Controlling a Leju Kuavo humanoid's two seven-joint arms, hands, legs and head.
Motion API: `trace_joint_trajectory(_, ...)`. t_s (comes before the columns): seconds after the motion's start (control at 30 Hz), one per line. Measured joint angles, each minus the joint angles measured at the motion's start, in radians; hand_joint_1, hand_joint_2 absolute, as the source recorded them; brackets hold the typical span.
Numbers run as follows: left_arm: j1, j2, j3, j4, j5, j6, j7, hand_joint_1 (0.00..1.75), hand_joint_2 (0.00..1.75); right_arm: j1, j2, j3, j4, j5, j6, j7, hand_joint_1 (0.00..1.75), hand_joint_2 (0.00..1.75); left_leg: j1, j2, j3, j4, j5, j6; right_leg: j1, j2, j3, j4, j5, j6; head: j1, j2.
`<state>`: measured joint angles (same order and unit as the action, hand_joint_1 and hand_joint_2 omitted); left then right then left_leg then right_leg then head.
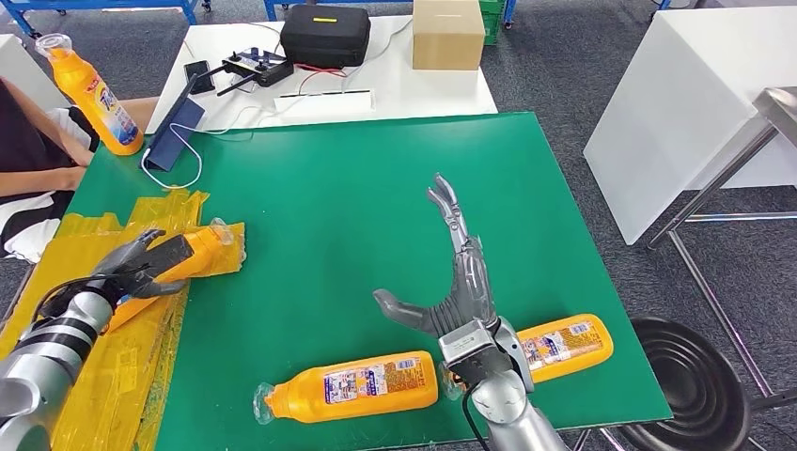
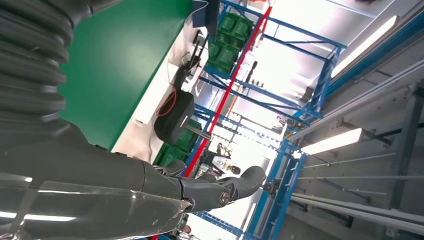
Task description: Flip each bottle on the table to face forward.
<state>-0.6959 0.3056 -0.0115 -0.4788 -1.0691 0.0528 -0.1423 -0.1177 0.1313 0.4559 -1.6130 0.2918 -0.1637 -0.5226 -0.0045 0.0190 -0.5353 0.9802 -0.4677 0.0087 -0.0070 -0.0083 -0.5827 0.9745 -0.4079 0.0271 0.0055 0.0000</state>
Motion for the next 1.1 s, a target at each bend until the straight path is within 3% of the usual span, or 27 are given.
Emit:
trace_joint_trajectory(0.2,0.017,-0.005,0.022,-0.050,0.109,-0.029,-0.063,0.00,1.75,0.000,0.000,0.000,0.009,-0.001,-0.001,0.001,0.00,1.75,0.000,0.000,0.000,0.000,0.000,0.000,0.000,0.000,0.000,0.000,0.000,0.000,0.000,0.000)
trace_joint_trajectory(0.33,0.096,0.003,0.076,-0.221,0.395,-0.173,-0.177,0.00,1.75,-0.002,-0.001,-0.006,0.034,-0.010,0.003,0.002,0.00,1.75,0.000,0.000,-0.001,0.000,0.000,0.000,0.000,0.000,0.000,0.000,0.000,0.000,0.000,0.000)
trace_joint_trajectory(0.43,0.147,0.018,0.090,-0.307,0.500,-0.228,-0.207,0.00,1.75,-0.006,-0.004,-0.006,0.049,-0.011,0.010,0.002,0.00,1.75,0.000,0.000,-0.001,0.000,0.000,0.000,0.000,0.000,-0.001,0.000,0.000,0.000,0.000,0.000)
trace_joint_trajectory(0.77,0.266,0.033,0.114,-0.503,0.664,-0.266,-0.267,0.00,1.75,-0.043,-0.040,0.018,0.109,0.109,0.054,0.056,0.00,1.75,0.000,0.000,-0.001,0.000,0.000,0.000,0.000,0.000,0.000,0.000,0.000,0.000,0.000,0.000)
trace_joint_trajectory(0.87,0.300,0.014,0.126,-0.568,0.738,-0.271,-0.306,0.00,1.75,-0.056,-0.079,0.055,0.122,0.224,0.078,0.075,0.00,1.75,0.000,0.000,0.000,0.000,0.000,0.000,0.000,0.000,-0.001,0.000,0.000,0.000,0.000,0.000)
trace_joint_trajectory(0.97,0.339,-0.037,0.130,-0.655,0.786,-0.259,-0.322,0.00,1.75,-0.064,-0.148,0.115,0.128,0.333,0.114,0.086,0.00,1.75,-0.001,-0.004,-0.001,0.000,0.000,0.000,-0.001,-0.003,0.000,-0.001,0.000,0.000,0.000,0.000)
trace_joint_trajectory(1.1,0.364,-0.106,0.119,-0.720,0.791,-0.224,-0.320,0.00,1.75,-0.065,-0.250,0.181,0.127,0.364,0.167,0.073,0.00,1.75,-0.002,-0.005,-0.002,0.000,-0.001,0.001,-0.002,-0.005,0.001,-0.002,0.000,0.000,0.000,0.000)
